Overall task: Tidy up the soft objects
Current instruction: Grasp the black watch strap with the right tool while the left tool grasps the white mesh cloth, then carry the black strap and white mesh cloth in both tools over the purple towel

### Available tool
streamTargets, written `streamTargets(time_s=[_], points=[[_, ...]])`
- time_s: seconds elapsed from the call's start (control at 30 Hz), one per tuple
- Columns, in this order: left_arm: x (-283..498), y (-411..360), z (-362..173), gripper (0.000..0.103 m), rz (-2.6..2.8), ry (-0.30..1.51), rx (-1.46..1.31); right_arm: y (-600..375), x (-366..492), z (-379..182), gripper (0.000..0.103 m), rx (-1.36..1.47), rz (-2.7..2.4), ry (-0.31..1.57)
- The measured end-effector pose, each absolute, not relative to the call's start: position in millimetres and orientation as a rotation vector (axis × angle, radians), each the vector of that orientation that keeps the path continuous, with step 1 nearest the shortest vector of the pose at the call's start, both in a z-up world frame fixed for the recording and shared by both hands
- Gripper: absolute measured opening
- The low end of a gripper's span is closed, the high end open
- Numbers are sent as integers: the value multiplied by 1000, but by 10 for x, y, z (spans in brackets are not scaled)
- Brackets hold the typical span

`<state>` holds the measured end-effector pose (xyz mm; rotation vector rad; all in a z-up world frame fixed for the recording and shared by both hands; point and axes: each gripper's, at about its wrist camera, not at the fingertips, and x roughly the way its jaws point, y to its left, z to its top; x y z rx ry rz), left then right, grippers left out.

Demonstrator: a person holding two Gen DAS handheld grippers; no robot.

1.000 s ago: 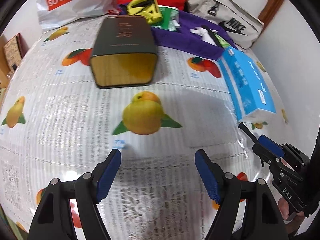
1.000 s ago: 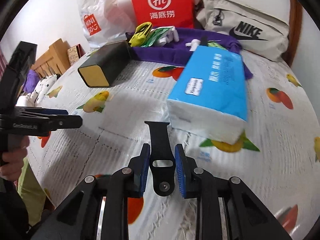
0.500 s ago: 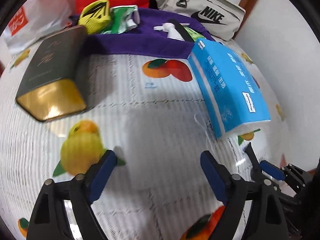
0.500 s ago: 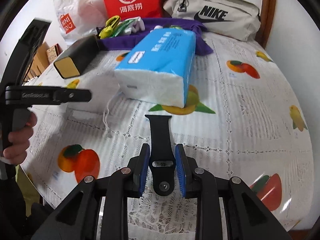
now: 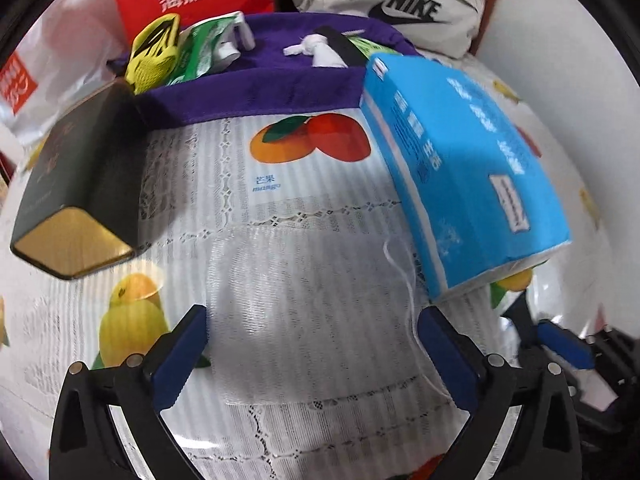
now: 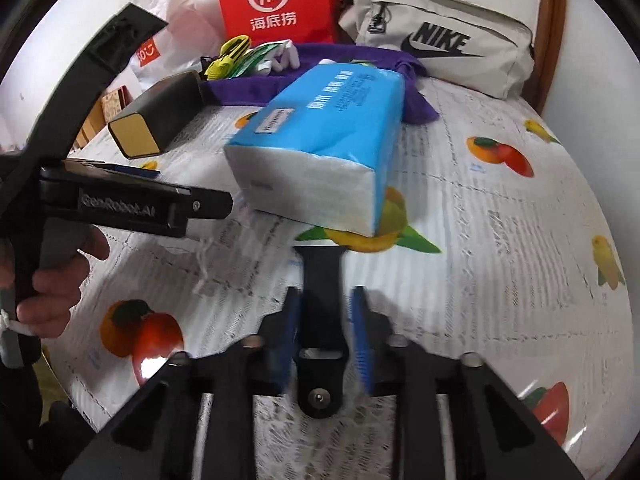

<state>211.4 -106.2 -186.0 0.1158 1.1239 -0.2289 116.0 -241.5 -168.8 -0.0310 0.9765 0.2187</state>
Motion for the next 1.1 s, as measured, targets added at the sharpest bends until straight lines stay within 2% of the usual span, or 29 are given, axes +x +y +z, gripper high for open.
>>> streamTargets(time_s=[0.2,0.27,0.3,0.4,0.47,0.5,0.57,0.63,0.83,1.1], points=[[2131,-1113,-1882,103,-221,1113,137,-2430,1130,-1684,22,-48,222,984],[2112,-1108,-1878,100,-228,1104,148,-2426,1138,-1684,27,-41,222,986],[2097,-1095,-1870,98,-231,1100,146,-2428,1143,-1684,34,-27,234,988],[2033,-1060,-1823,80,-243,1081,148,-2407,1152,-1692,35,-17,239,978],[1986,-1013,-1790,58,-258,1065,147,-2363,1149,-1701,30,-47,219,961],[1969,-993,-1780,52,-261,1058,148,-2350,1152,-1702,21,-56,209,953],[1941,-936,-1754,27,-265,1057,134,-2362,1166,-1697,21,-42,209,951],[1921,-842,-1737,18,-265,1068,115,-2364,1181,-1682,21,-26,211,956],[1808,-466,-1720,14,-229,1085,45,-2185,1176,-1657,21,-35,257,957],[1648,138,-1705,14,-136,1086,-54,-2114,1220,-1636,21,-36,260,971]])
